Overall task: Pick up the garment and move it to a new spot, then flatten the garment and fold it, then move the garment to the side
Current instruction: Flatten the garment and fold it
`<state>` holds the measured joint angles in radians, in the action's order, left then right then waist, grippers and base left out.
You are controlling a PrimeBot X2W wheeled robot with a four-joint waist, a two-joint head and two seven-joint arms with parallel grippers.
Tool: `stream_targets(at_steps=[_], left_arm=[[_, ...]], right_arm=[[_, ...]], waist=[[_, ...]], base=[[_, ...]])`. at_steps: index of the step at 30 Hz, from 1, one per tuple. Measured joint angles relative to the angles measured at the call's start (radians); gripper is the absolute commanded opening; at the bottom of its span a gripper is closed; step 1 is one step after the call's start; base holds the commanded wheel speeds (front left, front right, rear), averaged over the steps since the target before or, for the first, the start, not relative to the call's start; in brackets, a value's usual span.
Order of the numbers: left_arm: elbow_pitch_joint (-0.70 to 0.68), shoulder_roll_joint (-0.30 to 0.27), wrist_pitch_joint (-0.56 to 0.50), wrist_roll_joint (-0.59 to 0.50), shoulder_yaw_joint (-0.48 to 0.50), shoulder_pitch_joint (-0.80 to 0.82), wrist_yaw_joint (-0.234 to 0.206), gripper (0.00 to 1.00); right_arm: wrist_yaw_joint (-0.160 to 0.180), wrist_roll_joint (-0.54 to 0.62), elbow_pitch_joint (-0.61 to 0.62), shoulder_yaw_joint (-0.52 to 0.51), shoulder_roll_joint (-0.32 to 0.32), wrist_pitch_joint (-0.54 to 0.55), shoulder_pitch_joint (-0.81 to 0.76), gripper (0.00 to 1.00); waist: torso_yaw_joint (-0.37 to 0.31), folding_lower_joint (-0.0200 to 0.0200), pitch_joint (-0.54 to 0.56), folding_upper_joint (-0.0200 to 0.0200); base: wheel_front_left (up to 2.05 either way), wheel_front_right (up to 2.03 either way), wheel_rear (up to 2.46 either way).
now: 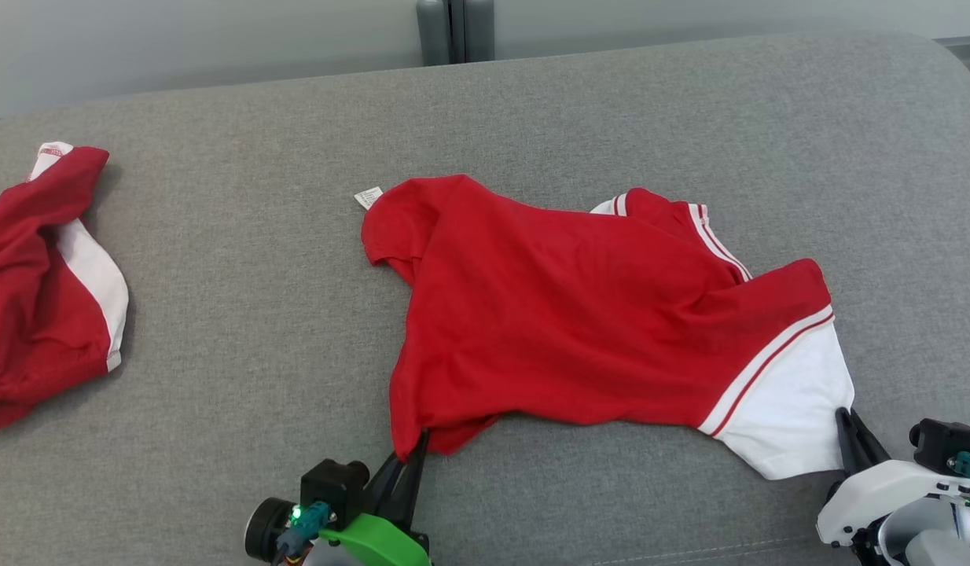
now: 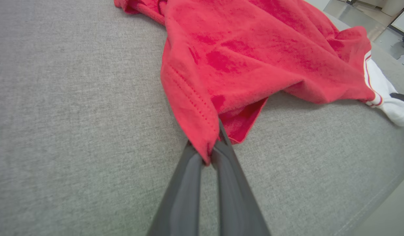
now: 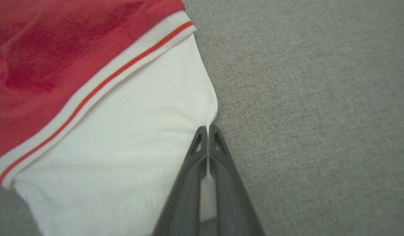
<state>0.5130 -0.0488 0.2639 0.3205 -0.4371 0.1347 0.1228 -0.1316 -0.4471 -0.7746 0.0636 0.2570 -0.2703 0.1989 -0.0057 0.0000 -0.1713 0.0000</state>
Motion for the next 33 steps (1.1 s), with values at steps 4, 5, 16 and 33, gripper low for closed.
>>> stream_targets(at_steps=[4,5,16,33], left_arm=[[-0.061,0.000,0.000,0.008,0.025,0.000,-0.009,0.00],[-0.075,0.000,0.000,0.007,0.033,0.000,-0.009,0.00],[-0.154,-0.045,0.000,-0.019,0.077,0.192,0.002,0.00],[0.089,-0.175,-0.171,0.194,-0.015,1.176,0.006,0.00]], right_arm=[[0.000,-0.019,0.084,0.004,0.005,0.006,-0.014,0.00],[0.000,-0.019,0.116,0.003,0.007,0.006,-0.015,0.00],[0.000,-0.070,0.324,0.030,0.059,0.008,0.130,0.00],[0.000,-0.259,0.045,0.031,0.116,0.180,1.162,0.00]], waist=[[0.000,0.0000,0.006,0.0000],[0.000,0.0000,0.008,0.0000],[-0.004,0.0000,0.002,0.0000],[-0.014,0.0000,-0.221,0.0000]], base=[[0.00,0.00,0.00],[0.00,0.00,0.00],[0.00,0.00,0.00],[0.00,0.00,0.00]])
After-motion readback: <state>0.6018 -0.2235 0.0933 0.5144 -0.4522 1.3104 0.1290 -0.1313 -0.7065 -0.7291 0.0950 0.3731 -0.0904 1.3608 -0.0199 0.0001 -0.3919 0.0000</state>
